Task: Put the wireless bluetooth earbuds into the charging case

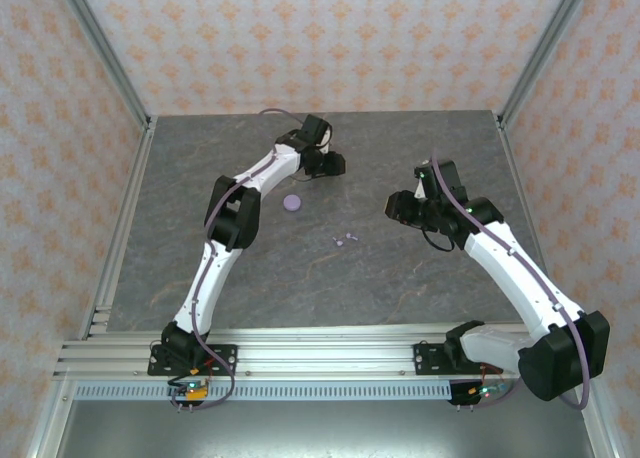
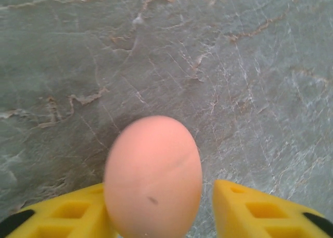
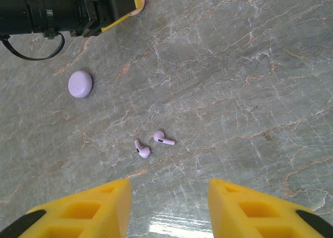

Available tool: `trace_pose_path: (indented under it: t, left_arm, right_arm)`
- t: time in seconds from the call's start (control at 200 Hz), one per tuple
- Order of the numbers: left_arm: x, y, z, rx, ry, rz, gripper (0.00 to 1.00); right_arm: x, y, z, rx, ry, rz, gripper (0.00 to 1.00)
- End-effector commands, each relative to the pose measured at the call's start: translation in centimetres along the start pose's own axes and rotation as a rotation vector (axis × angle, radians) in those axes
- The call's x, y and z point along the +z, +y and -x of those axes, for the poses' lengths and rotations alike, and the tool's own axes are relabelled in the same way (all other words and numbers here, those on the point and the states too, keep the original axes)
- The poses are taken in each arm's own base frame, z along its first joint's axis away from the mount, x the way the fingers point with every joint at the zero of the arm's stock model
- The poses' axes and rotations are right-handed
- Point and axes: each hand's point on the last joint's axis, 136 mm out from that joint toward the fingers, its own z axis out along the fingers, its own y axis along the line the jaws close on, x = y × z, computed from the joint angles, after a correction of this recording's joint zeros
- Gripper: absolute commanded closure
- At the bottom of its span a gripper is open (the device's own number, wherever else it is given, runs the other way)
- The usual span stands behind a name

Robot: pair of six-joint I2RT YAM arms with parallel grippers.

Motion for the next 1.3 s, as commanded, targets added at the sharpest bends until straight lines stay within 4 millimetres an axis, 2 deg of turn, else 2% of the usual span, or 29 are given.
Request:
trace_pose_path:
  t: [0.0,0.17,0.345,0.465,0.551,0.581,0.686,0.771,0.926,1.296]
  left_arm:
    - [-1.4,2.2,0.2,0.024,0.005,0.106,0.44]
    - [-4.6,1.8,1.5,0.101,-0.060,0.145,0.33]
    - [-9.1,2.5,2.0,0.166,-0.113,0.254,0.29]
    - [-11.7,3.6,1.3,0.182,-0.131,0.329,0.29]
    - [-12.8,4.4,0.1,0.194,-0.120,0.363,0.28]
    - [-13.1,4.7,-0.4,0.201,-0.110,0.375,0.28]
    - [-13.6,5.9,-2.3,0.214,-0.058,0.413,0.26]
    - [-13.9,6.8,-3.6,0.212,-0.035,0.438,0.21]
    - [-13.4,7.7,-5.6,0.192,0.018,0.445,0.13]
    - [-11.3,8.7,-8.2,0.186,0.119,0.433,0.12]
  right_arm:
    - [0.1,-0.4,0.0,0.006,-0.010,-0.011,0.56]
    - [0.4,-0.6,-0.2,0.000,-0.003,-0.019,0.53]
    - [0.6,-1.1,-0.1,-0.015,-0.009,-0.044,0.51]
    - [0.9,-1.3,0.1,-0.024,-0.010,-0.058,0.50]
    - [0.9,-1.2,0.3,-0.028,-0.013,-0.055,0.49]
    - [1.5,-1.4,0.1,-0.028,0.007,-0.066,0.49]
    - [1.8,-1.3,0.0,-0.026,0.014,-0.064,0.46]
    - [2.0,-1.3,0.0,-0.027,0.017,-0.064,0.44]
    - [2.1,-1.4,0.0,-0.024,0.017,-0.065,0.43]
    - [2.1,-1.5,-0.1,-0.019,0.018,-0.070,0.42]
